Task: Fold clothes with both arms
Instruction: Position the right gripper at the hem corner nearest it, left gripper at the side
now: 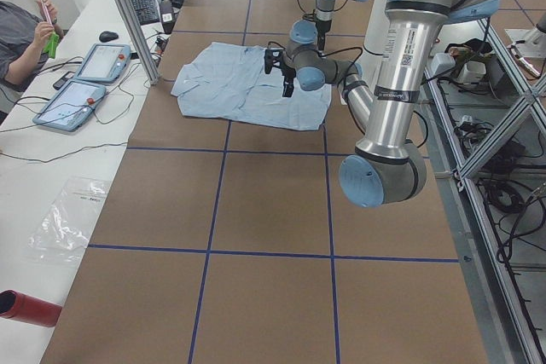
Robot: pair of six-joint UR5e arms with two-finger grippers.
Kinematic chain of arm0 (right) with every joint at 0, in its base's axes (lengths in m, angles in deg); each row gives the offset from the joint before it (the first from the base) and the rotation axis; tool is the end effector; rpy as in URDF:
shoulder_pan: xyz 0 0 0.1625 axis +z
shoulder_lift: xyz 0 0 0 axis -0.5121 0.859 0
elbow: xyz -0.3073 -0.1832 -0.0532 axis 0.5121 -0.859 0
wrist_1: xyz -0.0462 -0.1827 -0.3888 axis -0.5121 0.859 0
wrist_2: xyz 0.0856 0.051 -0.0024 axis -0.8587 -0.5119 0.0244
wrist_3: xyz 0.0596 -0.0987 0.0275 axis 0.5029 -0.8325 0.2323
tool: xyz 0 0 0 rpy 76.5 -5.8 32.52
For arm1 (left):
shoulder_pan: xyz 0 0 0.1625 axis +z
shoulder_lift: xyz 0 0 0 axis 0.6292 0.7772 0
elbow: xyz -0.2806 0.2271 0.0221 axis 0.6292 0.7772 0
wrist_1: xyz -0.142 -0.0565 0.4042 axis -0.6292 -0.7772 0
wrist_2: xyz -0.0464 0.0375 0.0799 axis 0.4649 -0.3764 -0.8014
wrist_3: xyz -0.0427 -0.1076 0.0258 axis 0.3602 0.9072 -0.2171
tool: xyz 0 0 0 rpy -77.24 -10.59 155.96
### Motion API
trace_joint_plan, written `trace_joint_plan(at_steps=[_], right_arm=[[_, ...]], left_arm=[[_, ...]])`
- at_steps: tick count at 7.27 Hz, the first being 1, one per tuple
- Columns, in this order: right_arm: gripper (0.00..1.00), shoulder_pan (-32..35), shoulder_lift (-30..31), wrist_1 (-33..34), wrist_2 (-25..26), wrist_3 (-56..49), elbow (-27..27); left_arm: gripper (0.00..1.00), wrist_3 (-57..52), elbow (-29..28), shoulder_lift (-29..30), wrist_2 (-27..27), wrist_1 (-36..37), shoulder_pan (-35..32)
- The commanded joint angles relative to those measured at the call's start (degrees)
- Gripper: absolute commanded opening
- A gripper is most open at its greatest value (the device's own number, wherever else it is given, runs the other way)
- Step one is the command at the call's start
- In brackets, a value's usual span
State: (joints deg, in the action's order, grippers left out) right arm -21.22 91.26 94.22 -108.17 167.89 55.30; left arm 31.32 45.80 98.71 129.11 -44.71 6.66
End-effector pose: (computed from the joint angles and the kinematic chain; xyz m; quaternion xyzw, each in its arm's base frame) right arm -0.5079 -0.2110 0.2887 0.0136 -0.4113 0.0218 0.9111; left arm 0.3860 -0.3593 0.1940 0.0753 0.5238 -0.0625 0.8462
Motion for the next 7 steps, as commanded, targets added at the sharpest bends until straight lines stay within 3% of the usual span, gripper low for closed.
trace_joint_plan(at_steps=[1,5,7], right_arm=[[1.00,1.92,-0.18,0.28,-0.19,-0.12,-0.33],[0.99,3.43,0.35,0.81,-0.10,-0.83,-3.05],[0.89,3.52,0.17,4.14,-0.54,-0.83,-1.22]], left_arm=[[1.00,0.00,-0.07,0.17,-0.07,0.09,0.08],[1.00,0.00,-0.07,0.44,-0.07,0.00,0.17],[0.99,0.00,-0.16,0.35,-0.07,0.00,0.17]])
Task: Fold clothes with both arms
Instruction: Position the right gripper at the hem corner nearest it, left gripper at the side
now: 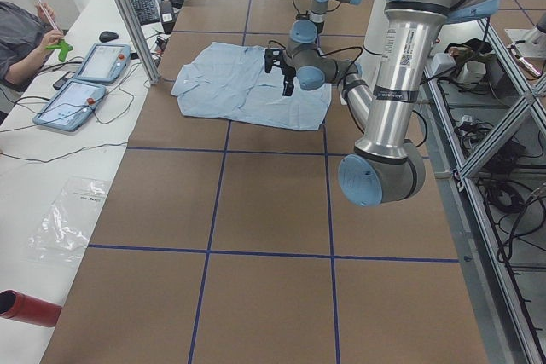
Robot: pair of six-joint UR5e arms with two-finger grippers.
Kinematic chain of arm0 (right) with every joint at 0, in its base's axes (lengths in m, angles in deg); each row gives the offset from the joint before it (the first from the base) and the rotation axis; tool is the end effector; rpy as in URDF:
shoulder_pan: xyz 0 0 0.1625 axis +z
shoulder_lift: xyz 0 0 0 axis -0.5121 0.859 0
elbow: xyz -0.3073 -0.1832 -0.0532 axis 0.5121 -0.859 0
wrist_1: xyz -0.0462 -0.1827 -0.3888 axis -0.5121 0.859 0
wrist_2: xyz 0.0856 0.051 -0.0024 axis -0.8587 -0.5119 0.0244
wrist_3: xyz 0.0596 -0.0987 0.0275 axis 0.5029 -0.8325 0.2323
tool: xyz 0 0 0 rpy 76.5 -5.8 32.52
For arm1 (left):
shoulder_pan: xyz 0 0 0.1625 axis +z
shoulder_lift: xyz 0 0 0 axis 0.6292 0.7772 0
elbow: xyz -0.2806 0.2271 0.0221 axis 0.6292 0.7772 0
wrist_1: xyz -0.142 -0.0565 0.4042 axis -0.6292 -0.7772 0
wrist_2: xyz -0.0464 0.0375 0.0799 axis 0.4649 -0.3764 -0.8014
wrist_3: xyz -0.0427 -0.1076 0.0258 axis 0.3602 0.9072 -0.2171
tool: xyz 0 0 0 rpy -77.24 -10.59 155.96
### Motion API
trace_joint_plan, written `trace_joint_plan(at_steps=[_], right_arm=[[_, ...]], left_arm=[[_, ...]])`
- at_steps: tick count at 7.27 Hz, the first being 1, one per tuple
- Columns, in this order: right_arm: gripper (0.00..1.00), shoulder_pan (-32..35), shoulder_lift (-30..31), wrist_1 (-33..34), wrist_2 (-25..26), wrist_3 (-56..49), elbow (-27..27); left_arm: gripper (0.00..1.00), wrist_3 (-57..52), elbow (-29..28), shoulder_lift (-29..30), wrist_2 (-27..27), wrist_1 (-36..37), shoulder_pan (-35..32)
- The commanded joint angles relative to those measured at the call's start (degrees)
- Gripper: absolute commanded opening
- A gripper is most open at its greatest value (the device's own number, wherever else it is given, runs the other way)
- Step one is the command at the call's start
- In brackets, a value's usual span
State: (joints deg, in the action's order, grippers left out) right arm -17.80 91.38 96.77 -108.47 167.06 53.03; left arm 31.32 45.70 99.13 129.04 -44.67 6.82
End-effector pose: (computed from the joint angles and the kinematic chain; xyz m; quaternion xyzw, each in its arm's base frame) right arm -0.5022 -0.2421 0.3163 0.0194 -0.3718 0.0442 0.9270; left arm 0.3877 -0.3588 0.1911 0.0760 0.5256 -0.0611 0.8451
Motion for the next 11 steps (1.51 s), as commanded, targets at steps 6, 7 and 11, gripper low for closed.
trace_joint_plan(at_steps=[6,7,11], right_arm=[[0.65,0.18,0.05,3.36,-2.43,0.00,1.68],[0.57,0.27,0.05,3.88,-2.96,0.00,1.50],[0.57,0.62,-0.21,5.21,-4.54,0.00,1.77]], left_arm=[[0.99,0.00,-0.32,0.55,0.09,0.14,0.00],[0.99,0.00,-0.32,0.55,0.09,0.14,0.00],[0.99,-0.09,-0.23,0.63,0.09,0.14,0.00]])
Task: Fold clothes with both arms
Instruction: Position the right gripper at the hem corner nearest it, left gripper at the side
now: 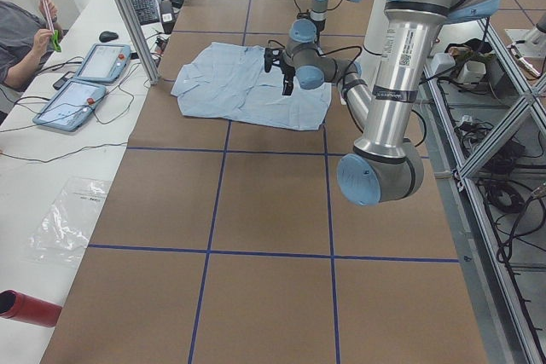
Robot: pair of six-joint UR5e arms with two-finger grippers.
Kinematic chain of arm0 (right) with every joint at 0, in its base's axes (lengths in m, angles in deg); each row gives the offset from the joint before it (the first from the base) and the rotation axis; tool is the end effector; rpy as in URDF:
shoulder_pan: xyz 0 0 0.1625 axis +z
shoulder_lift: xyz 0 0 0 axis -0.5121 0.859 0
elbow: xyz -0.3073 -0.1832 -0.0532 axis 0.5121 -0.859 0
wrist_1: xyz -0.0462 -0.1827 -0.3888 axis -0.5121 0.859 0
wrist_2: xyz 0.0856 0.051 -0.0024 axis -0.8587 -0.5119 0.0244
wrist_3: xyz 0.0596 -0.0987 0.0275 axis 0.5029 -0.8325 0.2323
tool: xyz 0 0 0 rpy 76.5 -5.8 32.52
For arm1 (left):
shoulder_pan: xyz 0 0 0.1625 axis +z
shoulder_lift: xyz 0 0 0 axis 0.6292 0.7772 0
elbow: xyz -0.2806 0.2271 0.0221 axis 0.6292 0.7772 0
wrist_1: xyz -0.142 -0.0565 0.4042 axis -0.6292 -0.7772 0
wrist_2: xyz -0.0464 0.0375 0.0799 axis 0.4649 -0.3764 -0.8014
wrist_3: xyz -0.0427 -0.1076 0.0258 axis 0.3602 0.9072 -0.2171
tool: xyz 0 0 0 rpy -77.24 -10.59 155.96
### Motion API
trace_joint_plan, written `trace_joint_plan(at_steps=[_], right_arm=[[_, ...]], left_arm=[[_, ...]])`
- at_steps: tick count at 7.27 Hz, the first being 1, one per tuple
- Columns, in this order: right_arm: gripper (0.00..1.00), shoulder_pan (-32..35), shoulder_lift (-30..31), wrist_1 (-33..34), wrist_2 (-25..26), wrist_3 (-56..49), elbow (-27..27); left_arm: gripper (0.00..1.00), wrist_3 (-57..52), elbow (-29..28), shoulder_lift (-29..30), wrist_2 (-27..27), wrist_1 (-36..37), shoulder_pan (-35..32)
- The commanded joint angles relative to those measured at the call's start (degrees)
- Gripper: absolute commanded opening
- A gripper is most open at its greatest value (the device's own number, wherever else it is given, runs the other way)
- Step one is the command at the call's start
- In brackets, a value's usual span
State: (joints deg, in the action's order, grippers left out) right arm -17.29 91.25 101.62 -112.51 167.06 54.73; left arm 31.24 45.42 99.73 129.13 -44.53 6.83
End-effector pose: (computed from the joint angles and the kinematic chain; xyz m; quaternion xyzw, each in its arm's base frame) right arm -0.4940 -0.2365 0.3125 -0.0161 -0.3523 0.0378 0.9350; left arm 0.3895 -0.3596 0.1881 0.0763 0.5269 -0.0597 0.8444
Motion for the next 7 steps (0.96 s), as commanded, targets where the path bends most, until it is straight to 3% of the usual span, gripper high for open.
trace_joint_plan(at_steps=[1,2,7], right_arm=[[0.57,0.38,0.01,0.36,-1.12,0.00,0.07],[0.52,0.73,0.01,0.36,-1.91,0.00,0.07],[0.52,0.64,-0.25,0.36,-2.44,0.00,-0.55]], left_arm=[[0.99,0.00,0.04,0.03,0.00,0.00,0.00],[0.99,0.00,0.04,0.12,0.00,0.00,0.00],[0.99,0.08,-0.31,0.38,0.00,0.00,0.00]])
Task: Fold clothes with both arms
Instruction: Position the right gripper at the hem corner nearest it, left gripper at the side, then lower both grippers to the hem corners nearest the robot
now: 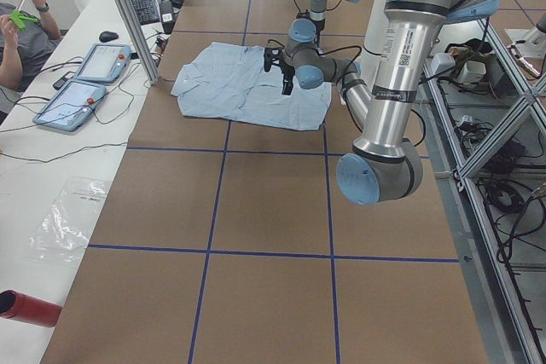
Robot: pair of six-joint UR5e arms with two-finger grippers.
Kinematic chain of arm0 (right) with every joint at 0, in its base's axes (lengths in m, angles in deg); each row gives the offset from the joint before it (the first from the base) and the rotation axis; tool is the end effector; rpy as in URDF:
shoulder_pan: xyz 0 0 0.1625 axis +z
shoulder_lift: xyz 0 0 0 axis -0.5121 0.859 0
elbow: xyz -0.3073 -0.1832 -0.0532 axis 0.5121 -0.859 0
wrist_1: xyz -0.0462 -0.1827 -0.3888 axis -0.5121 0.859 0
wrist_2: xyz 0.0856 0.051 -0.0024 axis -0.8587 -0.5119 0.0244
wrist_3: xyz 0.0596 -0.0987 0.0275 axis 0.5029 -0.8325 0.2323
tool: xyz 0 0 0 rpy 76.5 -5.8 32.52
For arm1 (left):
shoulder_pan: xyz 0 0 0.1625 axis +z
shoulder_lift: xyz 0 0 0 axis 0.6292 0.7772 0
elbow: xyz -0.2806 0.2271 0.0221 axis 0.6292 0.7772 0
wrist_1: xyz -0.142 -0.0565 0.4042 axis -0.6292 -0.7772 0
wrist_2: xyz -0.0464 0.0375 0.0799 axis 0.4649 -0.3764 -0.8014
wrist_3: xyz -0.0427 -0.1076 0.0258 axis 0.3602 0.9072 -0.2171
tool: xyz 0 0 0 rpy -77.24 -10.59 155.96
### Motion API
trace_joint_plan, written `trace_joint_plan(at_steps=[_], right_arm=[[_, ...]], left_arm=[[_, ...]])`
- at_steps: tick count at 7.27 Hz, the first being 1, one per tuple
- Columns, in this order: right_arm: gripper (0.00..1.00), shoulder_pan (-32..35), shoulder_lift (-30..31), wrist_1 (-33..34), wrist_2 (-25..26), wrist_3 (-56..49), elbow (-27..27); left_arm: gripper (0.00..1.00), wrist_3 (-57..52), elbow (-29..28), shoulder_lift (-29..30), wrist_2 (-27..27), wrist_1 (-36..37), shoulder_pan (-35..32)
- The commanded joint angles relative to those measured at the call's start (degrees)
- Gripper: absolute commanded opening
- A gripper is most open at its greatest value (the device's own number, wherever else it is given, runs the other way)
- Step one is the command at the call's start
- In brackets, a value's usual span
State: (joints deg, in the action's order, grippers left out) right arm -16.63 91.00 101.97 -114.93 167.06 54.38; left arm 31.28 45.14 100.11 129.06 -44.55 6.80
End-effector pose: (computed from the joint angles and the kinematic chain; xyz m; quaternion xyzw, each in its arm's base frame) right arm -0.4936 -0.2377 0.3134 -0.0344 -0.3515 0.0362 0.9348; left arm 0.3907 -0.3608 0.1868 0.0772 0.5276 -0.0603 0.8438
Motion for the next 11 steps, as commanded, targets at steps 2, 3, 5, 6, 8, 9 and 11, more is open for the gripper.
trace_joint_plan(at_steps=[2,3,5,6,8,9,11], right_arm=[[0.43,-0.10,-0.09,0.00,-0.02,0.00,-0.20],[0.27,-0.10,-0.01,0.00,-0.02,0.00,-0.20],[0.00,-0.10,-0.18,0.61,-0.72,0.00,-0.11],[0.00,-0.02,-0.18,0.62,-0.63,0.09,0.24],[0.00,-0.02,-0.79,0.44,0.24,1.58,1.37],[0.00,0.24,-0.80,0.18,0.16,1.58,1.73],[0.00,1.29,-2.01,0.00,0.33,1.58,2.08]], left_arm=[[0.99,0.04,0.06,0.01,0.07,0.02,-0.06],[0.99,-0.05,0.06,0.01,0.07,-0.07,-0.06],[0.99,0.04,-0.03,0.01,0.07,-0.07,0.03],[0.99,0.04,-0.03,0.01,0.07,-0.07,0.03],[0.99,0.04,-0.55,0.01,-0.11,-0.07,0.03],[0.99,0.13,-1.08,-0.08,-0.11,0.02,0.03],[0.99,0.30,-1.08,-0.08,-0.02,0.02,-0.06]])
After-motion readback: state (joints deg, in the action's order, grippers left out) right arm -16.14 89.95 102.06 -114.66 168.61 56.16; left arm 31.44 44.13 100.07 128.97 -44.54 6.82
